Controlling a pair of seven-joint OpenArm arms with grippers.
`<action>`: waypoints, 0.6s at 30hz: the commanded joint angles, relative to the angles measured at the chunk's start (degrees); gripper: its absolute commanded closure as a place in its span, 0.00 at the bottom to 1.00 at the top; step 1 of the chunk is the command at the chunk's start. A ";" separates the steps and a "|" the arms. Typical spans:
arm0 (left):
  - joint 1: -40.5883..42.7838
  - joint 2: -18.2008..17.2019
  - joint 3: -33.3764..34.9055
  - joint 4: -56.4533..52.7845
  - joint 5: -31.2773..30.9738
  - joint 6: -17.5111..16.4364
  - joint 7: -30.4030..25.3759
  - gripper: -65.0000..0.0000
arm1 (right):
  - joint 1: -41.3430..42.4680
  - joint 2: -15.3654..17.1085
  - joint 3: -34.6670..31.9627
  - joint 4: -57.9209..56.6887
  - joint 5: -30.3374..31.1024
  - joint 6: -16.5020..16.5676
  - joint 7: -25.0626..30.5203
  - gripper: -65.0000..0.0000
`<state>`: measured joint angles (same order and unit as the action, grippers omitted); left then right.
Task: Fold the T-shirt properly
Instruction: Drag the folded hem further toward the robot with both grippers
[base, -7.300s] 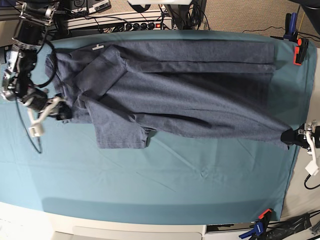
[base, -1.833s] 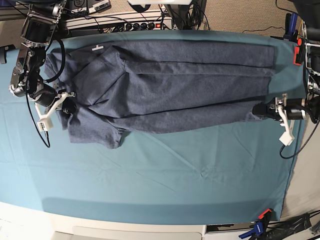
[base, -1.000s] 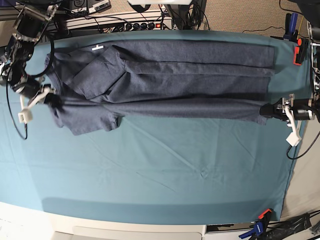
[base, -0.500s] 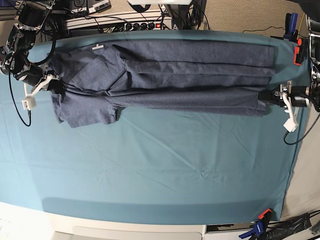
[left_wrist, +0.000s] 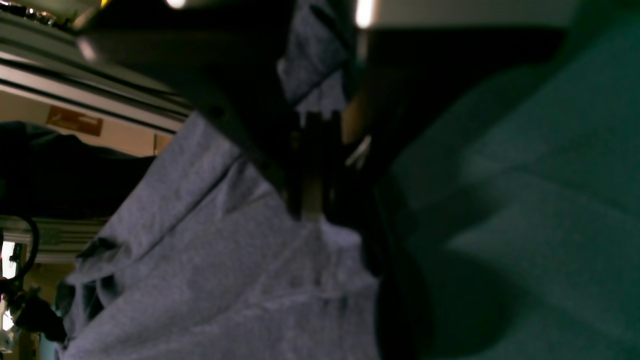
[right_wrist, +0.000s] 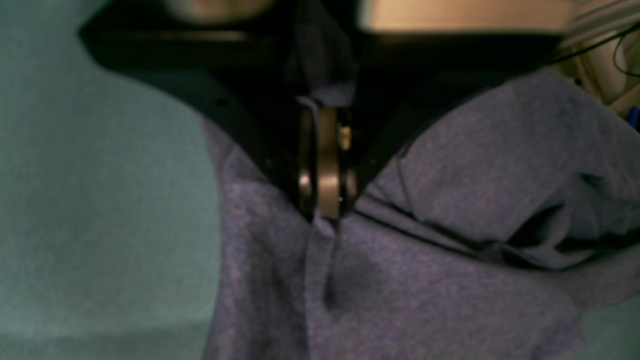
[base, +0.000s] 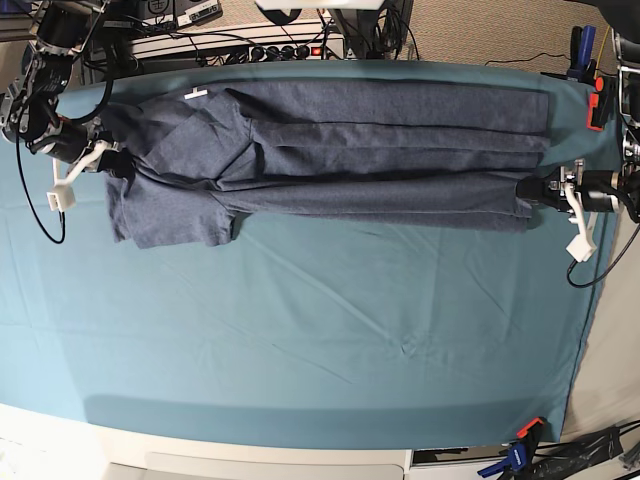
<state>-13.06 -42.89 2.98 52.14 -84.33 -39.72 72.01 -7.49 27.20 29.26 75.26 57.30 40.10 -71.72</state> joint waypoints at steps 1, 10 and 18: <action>-1.03 -1.77 -0.55 0.59 -0.66 -0.28 0.46 1.00 | -0.17 1.55 0.55 0.92 -0.07 -0.10 -0.33 1.00; -0.55 -1.92 -0.55 0.59 -0.66 -0.28 1.33 1.00 | -2.40 1.53 0.57 0.94 2.12 -0.10 -1.64 1.00; -0.59 -3.21 -0.55 0.59 -0.66 -0.28 2.10 1.00 | -3.45 2.27 0.57 0.92 2.54 -0.10 -3.06 1.00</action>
<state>-12.82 -43.86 2.98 52.14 -84.73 -39.72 73.76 -10.63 27.94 29.47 75.50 61.23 40.12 -72.90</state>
